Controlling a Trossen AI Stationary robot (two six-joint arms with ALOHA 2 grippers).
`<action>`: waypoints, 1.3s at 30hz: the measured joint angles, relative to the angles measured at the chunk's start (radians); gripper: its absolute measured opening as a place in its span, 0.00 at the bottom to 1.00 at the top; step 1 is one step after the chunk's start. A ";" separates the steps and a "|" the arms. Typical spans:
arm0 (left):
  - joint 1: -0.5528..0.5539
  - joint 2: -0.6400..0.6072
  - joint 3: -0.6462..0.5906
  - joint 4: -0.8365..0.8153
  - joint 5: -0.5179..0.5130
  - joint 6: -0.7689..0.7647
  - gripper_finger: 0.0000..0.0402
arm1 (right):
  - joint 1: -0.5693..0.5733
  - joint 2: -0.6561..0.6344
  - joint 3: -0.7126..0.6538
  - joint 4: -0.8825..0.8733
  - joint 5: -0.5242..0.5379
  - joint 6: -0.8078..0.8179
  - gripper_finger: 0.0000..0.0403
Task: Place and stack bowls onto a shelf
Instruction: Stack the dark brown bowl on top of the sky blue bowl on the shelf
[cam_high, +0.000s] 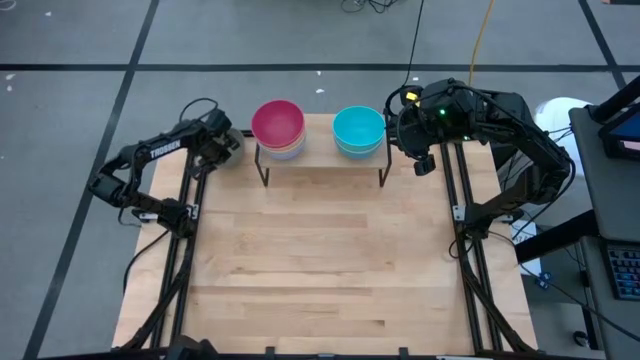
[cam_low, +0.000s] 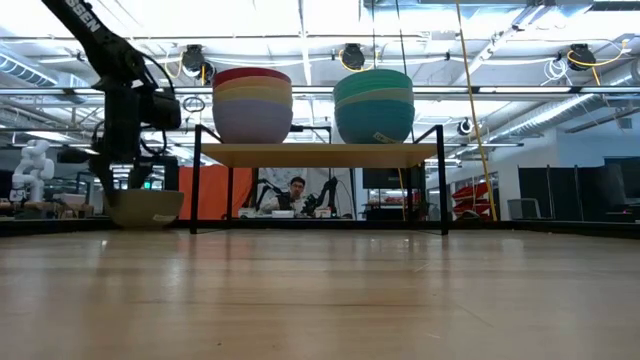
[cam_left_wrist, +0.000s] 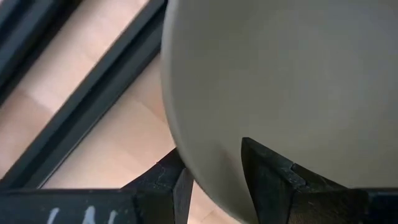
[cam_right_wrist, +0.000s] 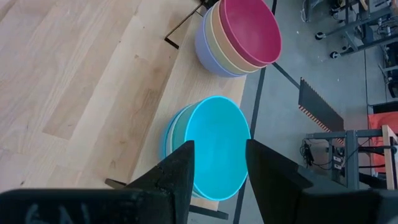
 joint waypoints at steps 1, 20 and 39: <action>0.000 0.000 -0.009 0.017 0.004 0.010 0.34 | 0.000 0.000 0.000 0.000 0.000 0.000 0.34; 0.020 -0.002 -0.032 0.091 0.032 0.240 0.02 | 0.000 0.000 0.000 0.000 0.000 0.002 0.34; 0.077 -0.408 -0.036 0.066 0.000 0.318 0.02 | 0.000 0.000 0.000 -0.052 0.001 0.003 0.34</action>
